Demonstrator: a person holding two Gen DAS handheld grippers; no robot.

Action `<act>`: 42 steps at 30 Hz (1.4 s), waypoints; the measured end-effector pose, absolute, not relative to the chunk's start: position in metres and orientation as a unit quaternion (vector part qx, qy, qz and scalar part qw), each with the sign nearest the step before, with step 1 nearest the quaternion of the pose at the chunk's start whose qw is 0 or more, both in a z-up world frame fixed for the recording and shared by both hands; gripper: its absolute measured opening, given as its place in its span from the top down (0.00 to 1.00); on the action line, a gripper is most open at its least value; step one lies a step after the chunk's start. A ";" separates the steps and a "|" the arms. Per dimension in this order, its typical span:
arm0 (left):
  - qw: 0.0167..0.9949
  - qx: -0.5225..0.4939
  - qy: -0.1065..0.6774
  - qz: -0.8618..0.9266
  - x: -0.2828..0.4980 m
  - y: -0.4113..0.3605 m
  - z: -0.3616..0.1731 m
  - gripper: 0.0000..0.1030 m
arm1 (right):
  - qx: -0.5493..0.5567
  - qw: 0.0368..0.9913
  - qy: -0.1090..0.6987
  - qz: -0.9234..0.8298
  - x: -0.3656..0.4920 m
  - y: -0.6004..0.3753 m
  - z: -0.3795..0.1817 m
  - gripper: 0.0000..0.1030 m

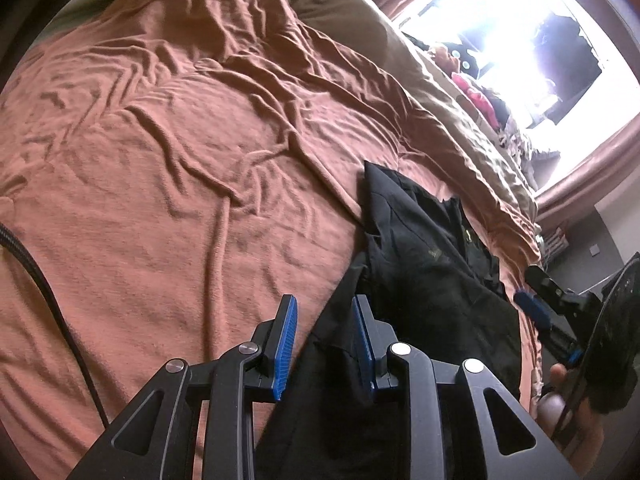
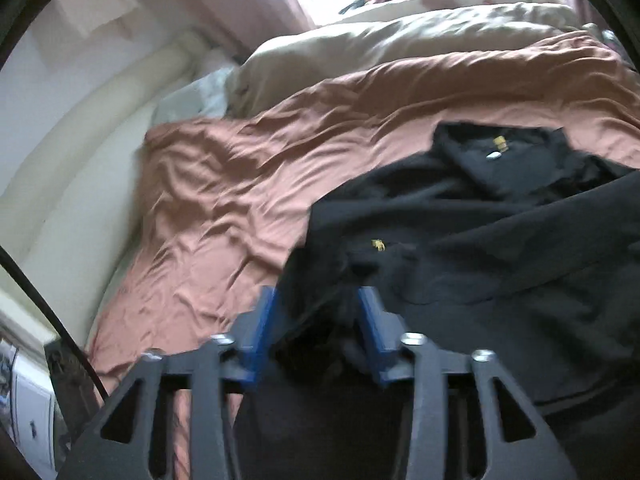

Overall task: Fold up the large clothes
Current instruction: 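Grasp the jacket hem with the left gripper while the right gripper grasps the hem too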

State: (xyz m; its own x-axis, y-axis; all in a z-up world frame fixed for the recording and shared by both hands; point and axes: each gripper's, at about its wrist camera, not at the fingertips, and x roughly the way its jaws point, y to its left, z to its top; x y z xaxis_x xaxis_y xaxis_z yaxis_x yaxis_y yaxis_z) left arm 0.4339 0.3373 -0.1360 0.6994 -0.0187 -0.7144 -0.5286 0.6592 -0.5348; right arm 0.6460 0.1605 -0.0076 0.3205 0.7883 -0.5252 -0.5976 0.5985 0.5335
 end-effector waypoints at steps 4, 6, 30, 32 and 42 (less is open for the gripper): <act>0.837 -0.387 0.356 0.148 0.434 0.336 -0.135 0.71 | 0.101 0.811 0.381 0.432 0.643 0.150 -0.009 0.31; 0.838 -0.387 0.358 0.142 0.436 0.333 -0.135 0.71 | 0.105 0.822 0.380 0.412 0.643 0.124 -0.013 0.31; 0.855 -0.267 0.428 0.123 0.524 0.249 -0.160 0.55 | 0.311 0.838 0.426 0.140 0.667 -0.119 -0.147 0.35; 0.849 -0.250 0.447 0.129 0.536 0.239 -0.172 0.55 | 0.332 0.827 0.434 0.131 0.675 -0.126 -0.159 0.37; 0.838 -0.153 0.486 0.193 0.565 0.214 -0.190 0.62 | 0.433 0.782 0.427 0.135 0.682 -0.157 -0.181 0.73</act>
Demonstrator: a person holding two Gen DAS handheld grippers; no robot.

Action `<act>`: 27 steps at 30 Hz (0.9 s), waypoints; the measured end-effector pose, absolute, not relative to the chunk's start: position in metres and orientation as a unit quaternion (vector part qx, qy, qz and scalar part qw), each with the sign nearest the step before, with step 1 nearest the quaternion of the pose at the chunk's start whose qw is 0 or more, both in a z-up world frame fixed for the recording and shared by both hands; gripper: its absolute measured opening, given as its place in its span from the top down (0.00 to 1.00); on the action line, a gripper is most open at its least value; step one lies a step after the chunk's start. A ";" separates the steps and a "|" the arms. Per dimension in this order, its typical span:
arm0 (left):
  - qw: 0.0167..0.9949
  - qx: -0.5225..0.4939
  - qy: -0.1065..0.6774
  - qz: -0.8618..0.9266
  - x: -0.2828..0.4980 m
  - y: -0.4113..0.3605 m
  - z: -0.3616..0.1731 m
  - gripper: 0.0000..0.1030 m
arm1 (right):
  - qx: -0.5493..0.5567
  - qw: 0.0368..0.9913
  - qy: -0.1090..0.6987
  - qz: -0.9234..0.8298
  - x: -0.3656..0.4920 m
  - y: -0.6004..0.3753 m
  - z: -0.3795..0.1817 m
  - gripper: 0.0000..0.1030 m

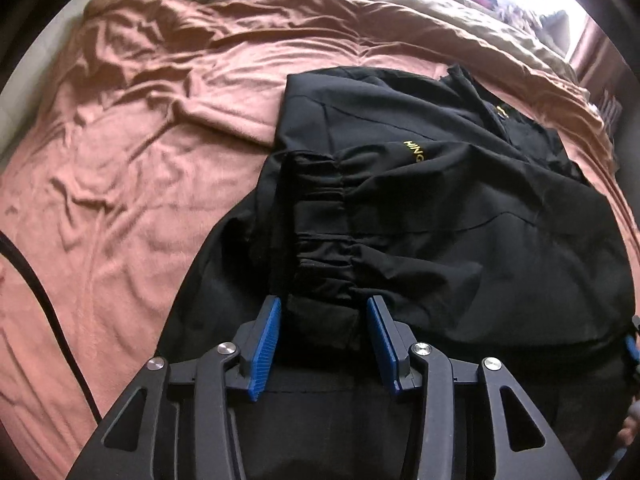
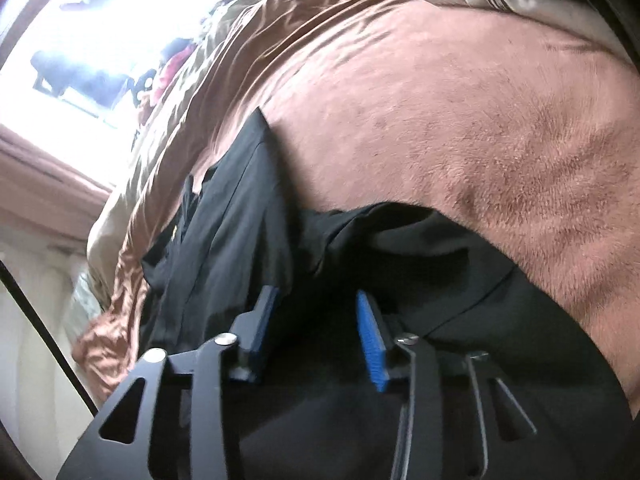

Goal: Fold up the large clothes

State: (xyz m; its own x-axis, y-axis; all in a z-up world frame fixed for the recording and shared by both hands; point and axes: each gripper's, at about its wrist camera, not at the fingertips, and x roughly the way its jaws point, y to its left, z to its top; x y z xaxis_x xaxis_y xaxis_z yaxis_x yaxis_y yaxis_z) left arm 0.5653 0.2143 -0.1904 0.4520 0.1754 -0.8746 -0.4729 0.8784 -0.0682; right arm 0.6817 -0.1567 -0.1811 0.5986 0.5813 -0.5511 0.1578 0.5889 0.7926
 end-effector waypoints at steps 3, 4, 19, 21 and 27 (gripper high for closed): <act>0.847 -0.121 0.481 0.190 0.565 0.205 -0.180 0.66 | 0.455 0.770 0.423 0.144 0.682 -0.161 -0.190 0.84; 0.852 -0.111 0.475 0.190 0.564 0.203 -0.175 0.86 | 0.461 0.768 0.421 0.146 0.682 -0.162 -0.193 0.85; 0.864 -0.050 0.460 0.198 0.597 0.218 -0.141 0.93 | 0.492 0.747 0.421 0.150 0.669 -0.183 -0.204 0.86; 0.855 -0.058 0.474 0.201 0.597 0.223 -0.157 0.93 | 0.493 0.747 0.421 0.146 0.670 -0.184 -0.205 0.86; 0.834 -0.073 0.505 0.211 0.594 0.228 -0.182 0.89 | 0.487 0.751 0.425 0.133 0.672 -0.187 -0.199 0.86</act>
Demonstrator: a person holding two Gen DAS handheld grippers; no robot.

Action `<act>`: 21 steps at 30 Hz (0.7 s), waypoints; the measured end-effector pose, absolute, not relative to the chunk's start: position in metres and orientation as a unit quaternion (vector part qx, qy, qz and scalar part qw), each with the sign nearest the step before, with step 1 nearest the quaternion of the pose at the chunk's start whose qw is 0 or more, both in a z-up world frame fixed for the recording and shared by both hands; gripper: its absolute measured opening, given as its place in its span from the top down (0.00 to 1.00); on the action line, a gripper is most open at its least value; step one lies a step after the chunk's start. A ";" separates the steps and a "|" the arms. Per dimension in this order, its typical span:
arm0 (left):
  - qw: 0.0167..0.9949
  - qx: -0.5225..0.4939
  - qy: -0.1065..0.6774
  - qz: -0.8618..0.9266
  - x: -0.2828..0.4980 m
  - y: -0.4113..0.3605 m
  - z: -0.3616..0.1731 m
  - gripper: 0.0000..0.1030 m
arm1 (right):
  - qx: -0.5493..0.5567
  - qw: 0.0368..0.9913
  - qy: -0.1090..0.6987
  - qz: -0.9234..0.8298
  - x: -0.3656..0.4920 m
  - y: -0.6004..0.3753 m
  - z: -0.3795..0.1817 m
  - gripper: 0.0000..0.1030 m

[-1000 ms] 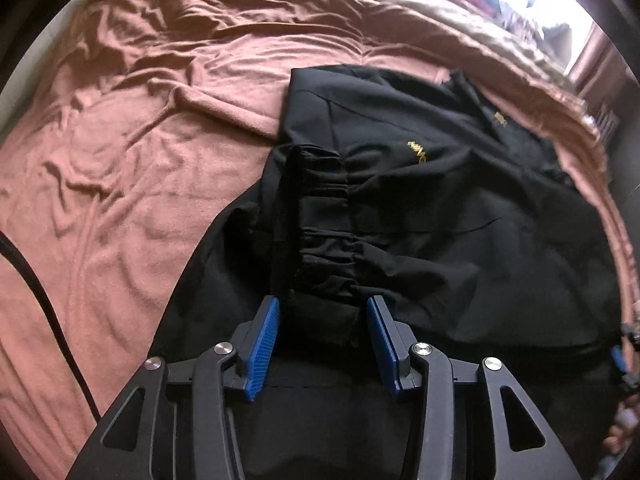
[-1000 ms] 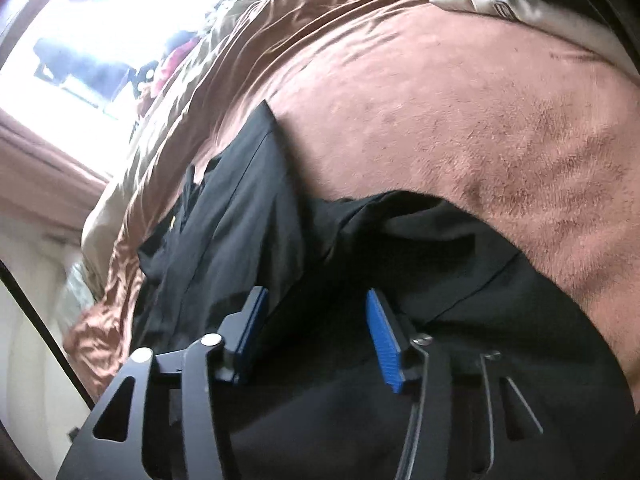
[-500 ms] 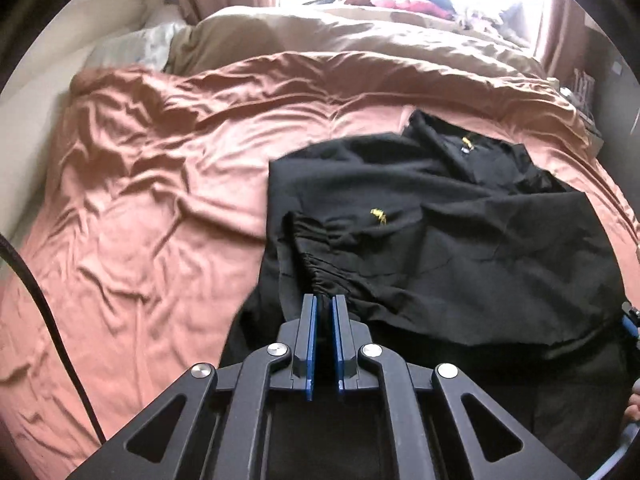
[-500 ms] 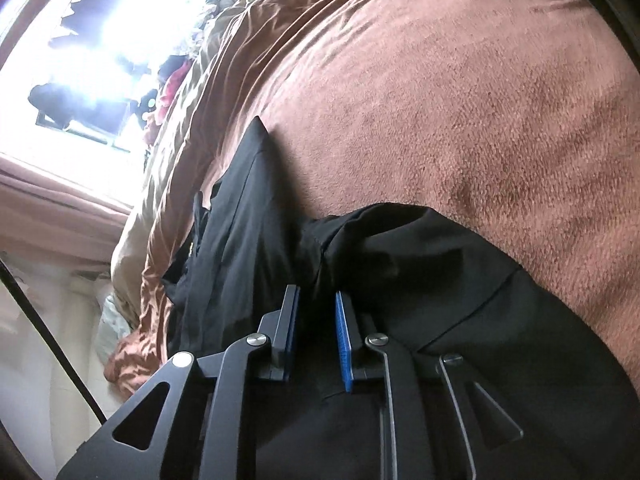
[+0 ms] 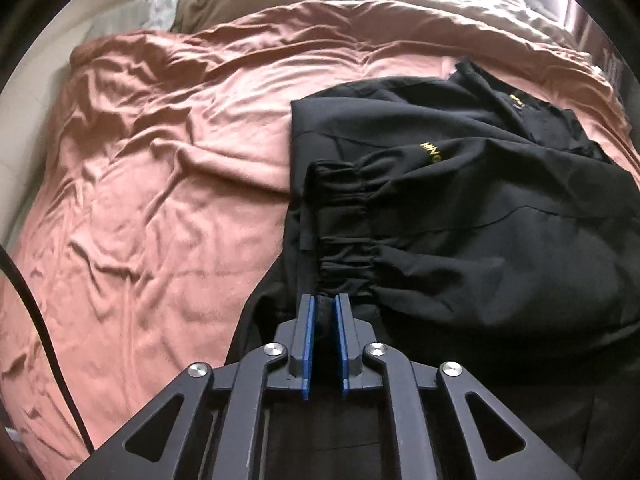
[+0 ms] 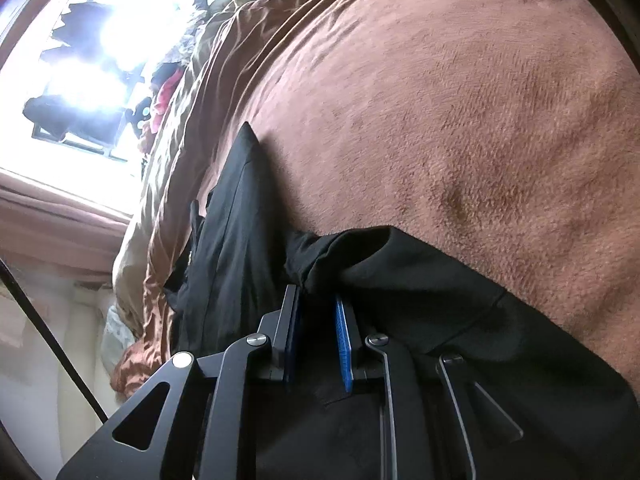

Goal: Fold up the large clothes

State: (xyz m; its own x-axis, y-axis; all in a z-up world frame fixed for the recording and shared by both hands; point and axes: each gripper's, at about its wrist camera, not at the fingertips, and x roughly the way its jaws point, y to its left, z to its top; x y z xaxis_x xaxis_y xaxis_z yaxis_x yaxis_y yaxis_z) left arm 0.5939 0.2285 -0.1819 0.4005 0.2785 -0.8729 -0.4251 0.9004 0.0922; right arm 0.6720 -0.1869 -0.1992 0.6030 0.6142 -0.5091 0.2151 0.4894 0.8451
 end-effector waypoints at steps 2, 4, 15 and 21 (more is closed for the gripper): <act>0.837 -0.070 0.504 0.201 0.590 0.223 -0.172 0.82 | 0.462 0.765 0.429 0.131 0.671 -0.185 -0.186 0.86; 0.847 -0.069 0.495 0.181 0.582 0.217 -0.158 0.70 | 0.453 0.773 0.422 0.140 0.666 -0.185 -0.172 0.85; 0.877 -0.124 0.437 0.157 0.494 0.213 -0.090 0.44 | 0.407 0.810 0.393 0.155 0.595 -0.190 -0.118 0.38; 0.880 -0.150 0.424 0.154 0.431 0.212 -0.081 0.43 | 0.349 0.843 0.373 0.165 0.537 -0.203 -0.102 0.38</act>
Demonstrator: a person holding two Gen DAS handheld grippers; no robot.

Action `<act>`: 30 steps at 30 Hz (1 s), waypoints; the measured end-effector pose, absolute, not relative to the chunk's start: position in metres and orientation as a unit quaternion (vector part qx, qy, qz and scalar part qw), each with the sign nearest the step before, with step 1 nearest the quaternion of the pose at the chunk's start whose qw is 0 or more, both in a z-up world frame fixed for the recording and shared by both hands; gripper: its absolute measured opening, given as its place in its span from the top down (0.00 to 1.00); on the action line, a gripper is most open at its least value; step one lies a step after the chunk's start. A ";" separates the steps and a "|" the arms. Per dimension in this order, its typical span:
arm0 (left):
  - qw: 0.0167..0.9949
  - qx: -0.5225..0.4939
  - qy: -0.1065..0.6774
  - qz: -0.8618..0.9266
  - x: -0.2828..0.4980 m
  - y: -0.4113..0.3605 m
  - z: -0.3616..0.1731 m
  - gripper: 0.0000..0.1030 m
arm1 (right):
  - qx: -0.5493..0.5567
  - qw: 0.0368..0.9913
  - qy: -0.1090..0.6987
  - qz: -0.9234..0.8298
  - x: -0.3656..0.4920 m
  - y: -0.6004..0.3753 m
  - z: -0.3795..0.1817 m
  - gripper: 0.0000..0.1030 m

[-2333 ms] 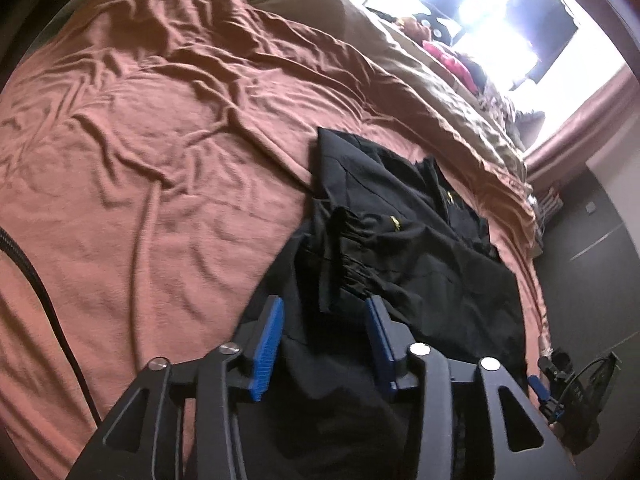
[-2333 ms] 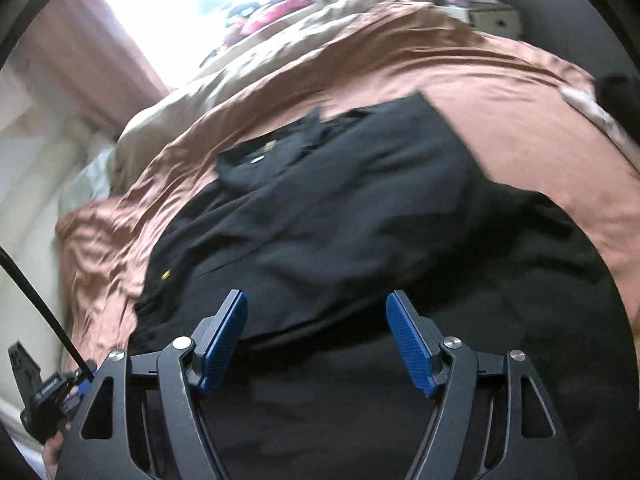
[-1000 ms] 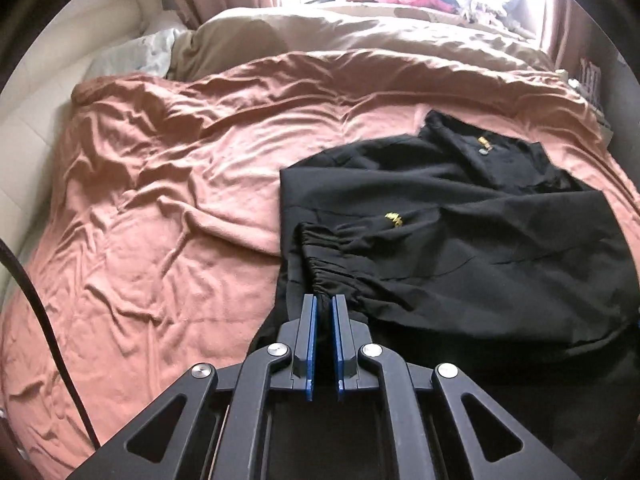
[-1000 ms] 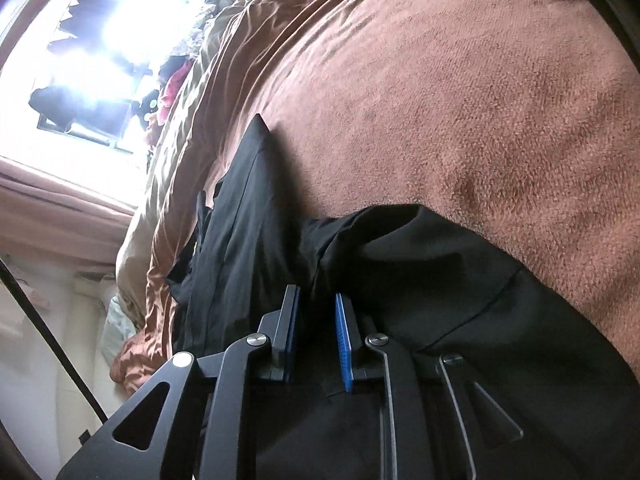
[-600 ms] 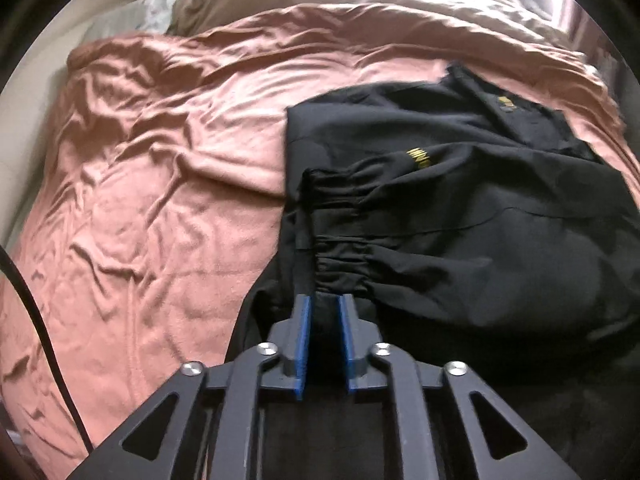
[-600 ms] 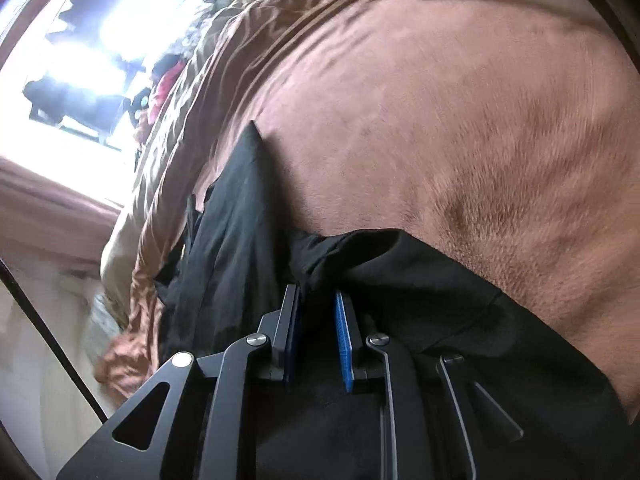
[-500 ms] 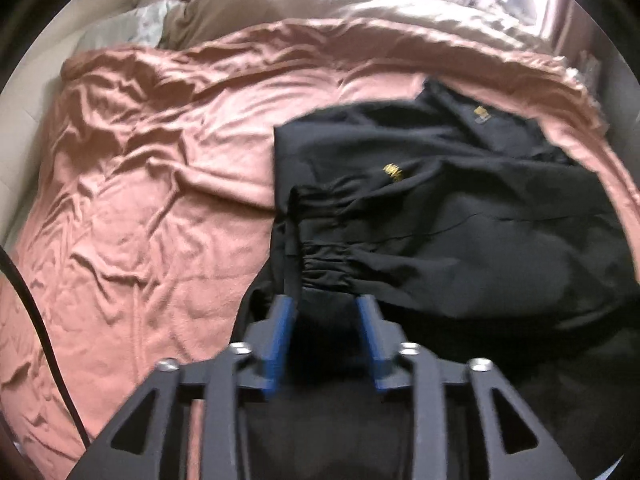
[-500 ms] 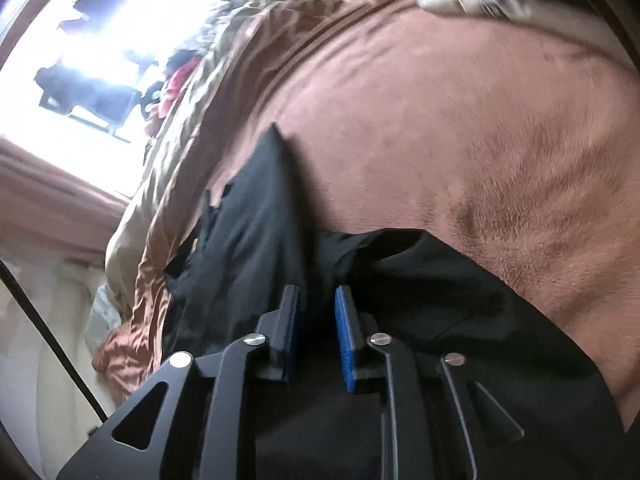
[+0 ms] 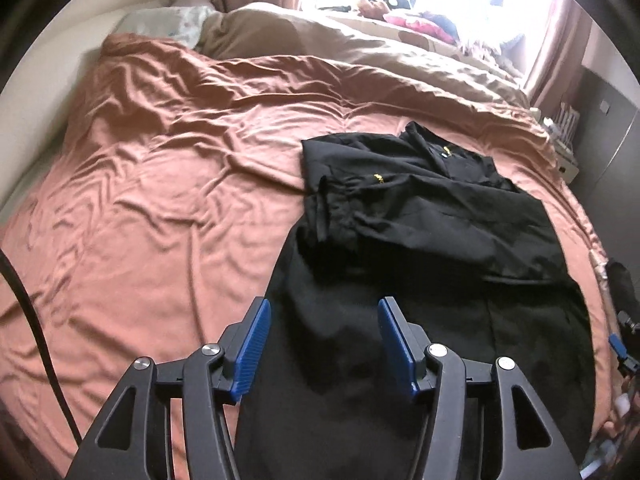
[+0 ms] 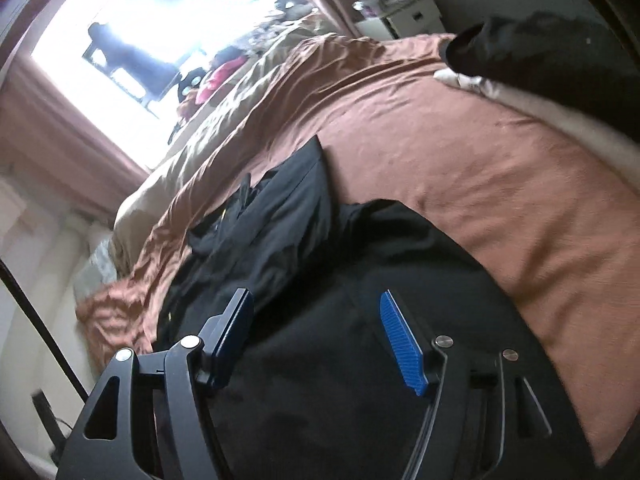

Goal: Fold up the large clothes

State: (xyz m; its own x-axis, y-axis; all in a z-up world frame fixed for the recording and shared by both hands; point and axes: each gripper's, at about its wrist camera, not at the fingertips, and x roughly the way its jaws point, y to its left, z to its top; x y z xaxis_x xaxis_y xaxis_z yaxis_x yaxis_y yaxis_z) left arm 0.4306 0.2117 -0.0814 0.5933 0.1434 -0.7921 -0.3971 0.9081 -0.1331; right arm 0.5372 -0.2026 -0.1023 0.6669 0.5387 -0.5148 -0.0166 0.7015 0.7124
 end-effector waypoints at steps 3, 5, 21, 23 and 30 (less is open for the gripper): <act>0.882 -0.159 0.415 0.157 0.399 0.207 -0.079 0.43 | 0.329 0.849 0.376 0.170 0.514 -0.214 -0.096 0.38; 0.884 -0.164 0.410 0.156 0.380 0.204 -0.078 0.43 | 0.317 0.855 0.373 0.173 0.499 -0.222 -0.088 0.38; 0.909 -0.181 0.337 0.165 0.250 0.184 -0.057 0.26 | 0.152 0.923 0.322 0.144 0.381 -0.236 -0.046 0.38; 0.912 -0.178 0.333 0.162 0.236 0.181 -0.056 0.26 | 0.139 0.927 0.316 0.143 0.370 -0.241 -0.049 0.38; 0.909 -0.168 0.345 0.161 0.190 0.175 -0.063 0.26 | 0.128 0.926 0.324 0.142 0.336 -0.262 -0.057 0.38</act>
